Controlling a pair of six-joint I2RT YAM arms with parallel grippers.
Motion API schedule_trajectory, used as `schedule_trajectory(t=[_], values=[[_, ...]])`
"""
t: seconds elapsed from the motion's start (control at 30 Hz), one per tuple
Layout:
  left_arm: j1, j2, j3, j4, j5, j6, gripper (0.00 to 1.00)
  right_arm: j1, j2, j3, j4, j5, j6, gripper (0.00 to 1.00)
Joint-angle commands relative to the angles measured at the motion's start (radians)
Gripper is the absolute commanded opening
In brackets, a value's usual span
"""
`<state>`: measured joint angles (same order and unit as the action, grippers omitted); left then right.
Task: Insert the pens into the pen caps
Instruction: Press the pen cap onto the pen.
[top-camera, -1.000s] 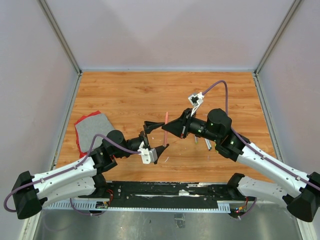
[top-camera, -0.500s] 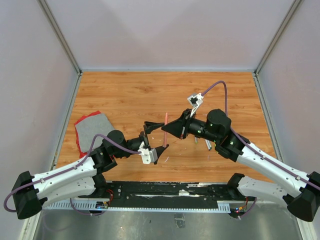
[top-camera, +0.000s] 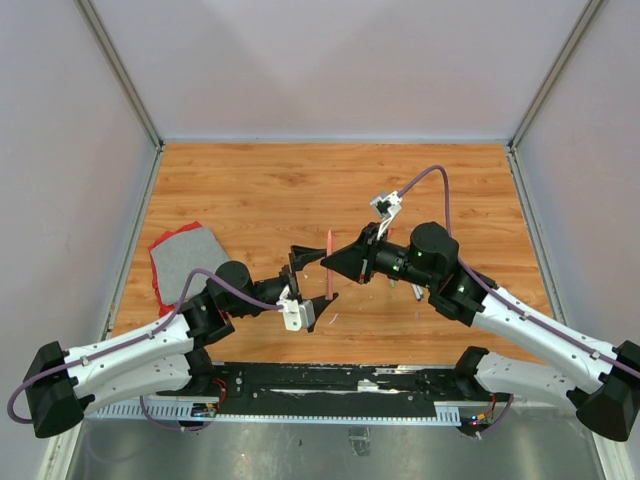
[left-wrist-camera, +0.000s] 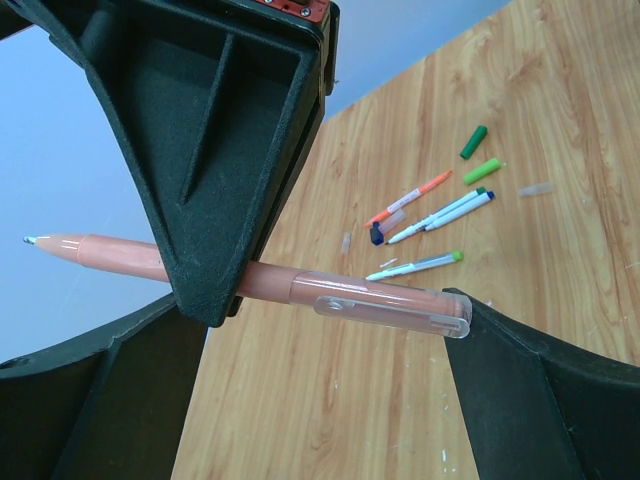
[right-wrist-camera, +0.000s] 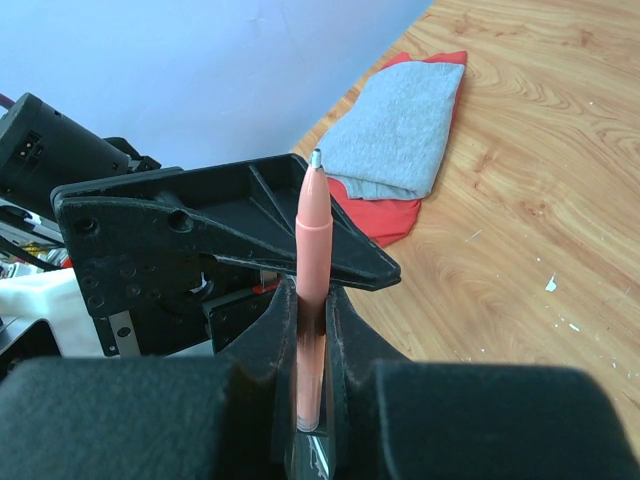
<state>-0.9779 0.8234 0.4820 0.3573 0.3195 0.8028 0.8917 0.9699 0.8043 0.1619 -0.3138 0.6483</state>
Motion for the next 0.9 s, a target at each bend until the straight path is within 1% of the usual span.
schedule_trajectory(t=[0.0, 0.1, 0.37, 0.6, 0.87], values=[[-0.007, -0.018, 0.009, 0.081, -0.005, -0.002, 1.00, 0.030, -0.002, -0.031, -0.021, -0.036, -0.016, 0.01], [-0.007, -0.015, 0.008, 0.078, 0.004, -0.001, 1.00, 0.031, -0.010, -0.025, -0.022, -0.007, -0.022, 0.01], [-0.007, -0.016, 0.010, 0.060, 0.032, 0.006, 1.00, 0.030, -0.030, 0.035, -0.035, 0.131, -0.056, 0.00], [-0.007, -0.019, 0.010, 0.053, 0.033, 0.006, 1.00, 0.029, -0.031, 0.088, -0.051, 0.175, -0.086, 0.01], [-0.007, -0.028, 0.009, 0.041, 0.028, 0.002, 1.00, 0.029, -0.062, 0.094, -0.055, 0.233, -0.107, 0.00]])
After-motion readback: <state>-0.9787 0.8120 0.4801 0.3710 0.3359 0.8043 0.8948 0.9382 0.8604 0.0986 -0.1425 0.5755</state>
